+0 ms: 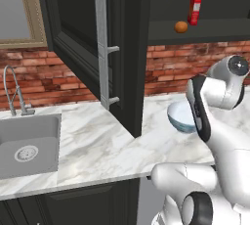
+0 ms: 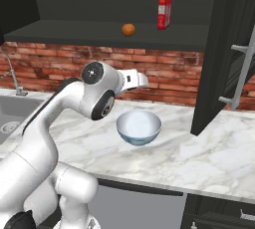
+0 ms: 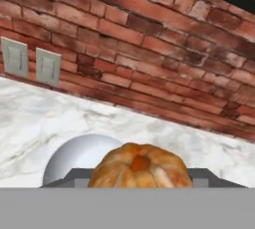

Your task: Open the cabinet. Pick the tangerine and tangerine from the cabinet and place them into the bowl. Then close the cabinet.

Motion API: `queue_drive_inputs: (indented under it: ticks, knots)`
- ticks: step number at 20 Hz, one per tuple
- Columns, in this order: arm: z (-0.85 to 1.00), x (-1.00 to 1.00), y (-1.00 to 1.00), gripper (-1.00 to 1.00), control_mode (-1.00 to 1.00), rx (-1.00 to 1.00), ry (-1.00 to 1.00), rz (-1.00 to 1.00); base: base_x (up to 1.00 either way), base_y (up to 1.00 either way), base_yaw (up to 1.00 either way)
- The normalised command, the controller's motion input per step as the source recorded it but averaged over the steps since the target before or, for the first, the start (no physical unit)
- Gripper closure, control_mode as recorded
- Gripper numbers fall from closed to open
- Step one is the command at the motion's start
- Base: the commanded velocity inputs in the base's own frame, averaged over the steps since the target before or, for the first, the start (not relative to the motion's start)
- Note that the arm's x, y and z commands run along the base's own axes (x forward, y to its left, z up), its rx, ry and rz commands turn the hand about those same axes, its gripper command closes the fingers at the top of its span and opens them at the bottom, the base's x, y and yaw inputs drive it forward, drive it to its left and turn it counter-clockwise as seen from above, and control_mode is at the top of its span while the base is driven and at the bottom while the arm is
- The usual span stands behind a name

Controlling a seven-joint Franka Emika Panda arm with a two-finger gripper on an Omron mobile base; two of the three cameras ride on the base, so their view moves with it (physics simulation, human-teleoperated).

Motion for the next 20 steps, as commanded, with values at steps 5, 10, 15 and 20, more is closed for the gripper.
queue_drive_inputs:
  ticks: [5, 10, 15, 20]
  knots:
    - [-0.09, 0.61, 0.00, 1.00, -1.00, 0.00, 0.16, 0.00, 0.00, 0.00, 0.00]
    - [-0.27, 0.68, 0.00, 1.00, -1.00, 0.00, 0.44, 0.00, 0.00, 0.00, 0.00]
    - [-0.35, 0.65, 0.00, 1.00, -1.00, 0.00, 0.63, 0.01, 0.00, 0.00, 0.00]
    - [-0.40, 0.02, -0.09, 1.00, -1.00, 0.02, 0.15, 0.02, 0.00, 0.00, 0.00]
